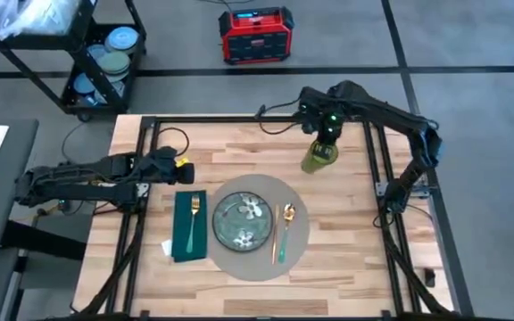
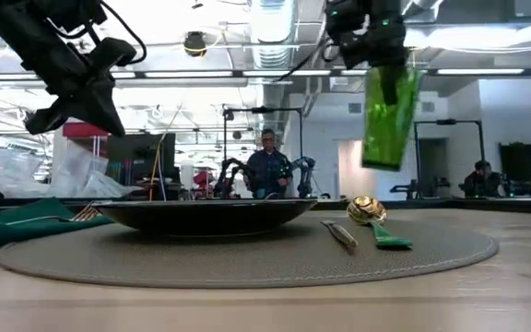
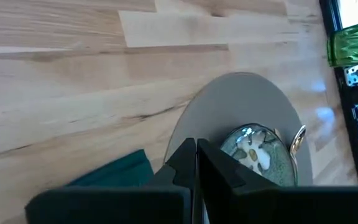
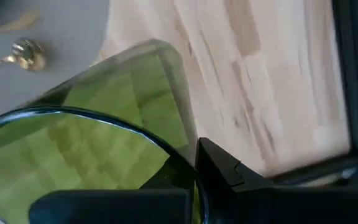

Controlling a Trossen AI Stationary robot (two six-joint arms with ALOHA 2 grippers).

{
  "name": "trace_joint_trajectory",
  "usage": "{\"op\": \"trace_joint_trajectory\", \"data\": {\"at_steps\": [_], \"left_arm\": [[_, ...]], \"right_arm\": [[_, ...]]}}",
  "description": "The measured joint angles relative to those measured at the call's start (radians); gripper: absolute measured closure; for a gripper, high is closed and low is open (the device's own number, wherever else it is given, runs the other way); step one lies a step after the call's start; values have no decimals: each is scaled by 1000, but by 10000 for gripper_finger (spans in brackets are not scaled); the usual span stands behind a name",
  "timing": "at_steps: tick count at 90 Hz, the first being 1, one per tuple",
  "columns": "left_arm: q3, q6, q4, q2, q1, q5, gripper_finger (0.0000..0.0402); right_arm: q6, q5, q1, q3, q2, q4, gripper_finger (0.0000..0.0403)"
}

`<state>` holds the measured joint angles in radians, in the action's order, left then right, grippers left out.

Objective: Set table place
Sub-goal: Put the green glass on the upper right side of the gray placemat

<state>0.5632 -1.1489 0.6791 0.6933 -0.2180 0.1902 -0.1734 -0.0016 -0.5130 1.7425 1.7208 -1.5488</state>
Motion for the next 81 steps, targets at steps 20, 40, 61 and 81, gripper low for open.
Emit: {"op": "trace_joint_trajectory", "data": {"at_steps": [20,40,61,81], "left_arm": [[0,1,1,0,0,2,402],[0,19,3,0,0,7,402],[0,24,3,0,0,9,402],[0,27,4,0,0,9,402]], "right_arm": [[-87,-23,28,65,154,-13,403],[-127,-27,55,86,219,56,403],[-157,-23,22,85,252,90,403],[-175,-23,5,85,251,116,403]]}}
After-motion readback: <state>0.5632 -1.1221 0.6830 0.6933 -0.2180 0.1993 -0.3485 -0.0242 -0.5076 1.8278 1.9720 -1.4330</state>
